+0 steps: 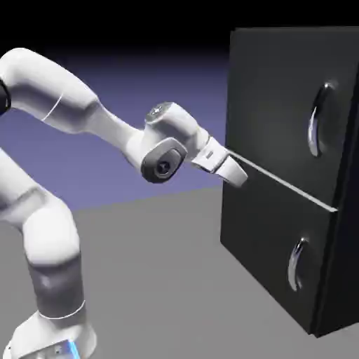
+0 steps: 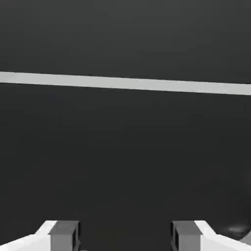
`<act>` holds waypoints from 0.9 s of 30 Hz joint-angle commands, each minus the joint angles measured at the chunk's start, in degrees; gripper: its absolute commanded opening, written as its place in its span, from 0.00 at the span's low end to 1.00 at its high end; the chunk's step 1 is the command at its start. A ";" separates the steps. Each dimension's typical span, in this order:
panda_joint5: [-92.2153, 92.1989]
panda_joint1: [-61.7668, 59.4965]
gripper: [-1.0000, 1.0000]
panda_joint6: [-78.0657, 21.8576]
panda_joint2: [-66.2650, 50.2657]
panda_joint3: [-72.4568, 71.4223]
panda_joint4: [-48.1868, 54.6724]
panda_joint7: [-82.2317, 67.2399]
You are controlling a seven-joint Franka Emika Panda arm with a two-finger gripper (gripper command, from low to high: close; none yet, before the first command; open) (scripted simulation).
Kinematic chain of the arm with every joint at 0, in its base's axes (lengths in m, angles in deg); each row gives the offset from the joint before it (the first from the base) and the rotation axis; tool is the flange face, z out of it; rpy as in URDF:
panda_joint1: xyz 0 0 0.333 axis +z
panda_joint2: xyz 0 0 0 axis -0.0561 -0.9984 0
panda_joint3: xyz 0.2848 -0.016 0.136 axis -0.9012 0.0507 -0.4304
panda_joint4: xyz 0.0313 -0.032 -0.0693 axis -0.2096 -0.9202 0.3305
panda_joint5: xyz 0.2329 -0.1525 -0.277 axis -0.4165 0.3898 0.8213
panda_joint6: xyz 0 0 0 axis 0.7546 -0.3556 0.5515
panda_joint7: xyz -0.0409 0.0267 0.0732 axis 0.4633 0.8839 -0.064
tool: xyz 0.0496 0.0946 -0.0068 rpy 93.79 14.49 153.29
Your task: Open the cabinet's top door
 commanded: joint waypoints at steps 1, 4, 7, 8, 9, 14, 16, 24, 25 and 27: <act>2.50 1.04 0.50 -0.08 0.59 1.20 0.58 -1.75; 9.97 4.15 0.50 -0.32 2.37 4.78 2.33 -7.00; 17.45 7.27 0.50 -0.55 4.14 8.36 4.08 -12.26; 19.94 8.30 0.50 -0.63 4.74 9.55 4.67 -14.01; 22.43 9.34 0.50 -0.71 5.33 10.75 5.25 -15.76; 34.89 14.53 0.50 -1.11 8.29 16.71 8.16 -24.51; 39.87 16.61 0.50 -1.27 9.47 19.10 9.33 -28.01; 59.81 24.91 0.50 -1.90 14.21 28.65 14.00 -42.02; 62.30 25.95 0.50 -1.98 14.80 29.84 14.58 -43.77; 67.28 28.02 0.50 -2.13 15.98 32.23 15.75 -47.27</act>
